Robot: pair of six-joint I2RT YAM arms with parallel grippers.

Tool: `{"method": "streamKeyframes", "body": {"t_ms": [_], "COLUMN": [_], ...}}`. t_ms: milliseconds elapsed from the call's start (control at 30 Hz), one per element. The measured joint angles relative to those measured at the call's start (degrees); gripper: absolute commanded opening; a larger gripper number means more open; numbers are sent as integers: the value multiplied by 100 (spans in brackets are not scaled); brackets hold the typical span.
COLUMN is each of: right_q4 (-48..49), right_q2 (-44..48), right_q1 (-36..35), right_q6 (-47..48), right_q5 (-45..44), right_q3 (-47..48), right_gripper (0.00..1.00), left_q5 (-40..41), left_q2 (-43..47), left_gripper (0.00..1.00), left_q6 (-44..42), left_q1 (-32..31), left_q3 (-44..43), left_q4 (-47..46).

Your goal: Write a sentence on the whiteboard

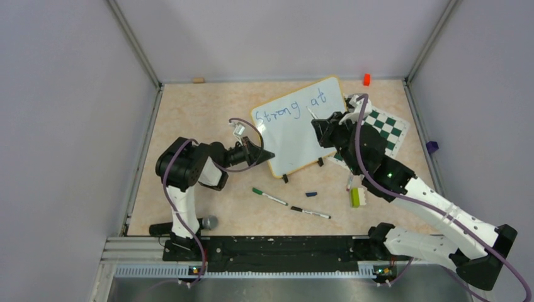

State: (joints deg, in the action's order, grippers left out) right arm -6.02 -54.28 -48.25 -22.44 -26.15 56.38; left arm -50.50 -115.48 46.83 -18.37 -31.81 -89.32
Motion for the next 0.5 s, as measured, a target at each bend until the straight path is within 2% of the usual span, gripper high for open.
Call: {"method": "streamKeyframes", "body": {"t_ms": [300,500], "right_q4": [-142,-179], "right_q2": [-103,-391], "right_q1": [0,0], "right_q6": [96,107], "right_q5": [-111,120], "right_q3": [28,177], "right_gripper": [0,0], "left_q5": [-409,-365], "left_q2": [15,70], "left_gripper": [0,0], "left_q6": [-2,-151], "left_q1": [131,144], "left_q3": [-177,-170], "left_q4": [164,356]}}
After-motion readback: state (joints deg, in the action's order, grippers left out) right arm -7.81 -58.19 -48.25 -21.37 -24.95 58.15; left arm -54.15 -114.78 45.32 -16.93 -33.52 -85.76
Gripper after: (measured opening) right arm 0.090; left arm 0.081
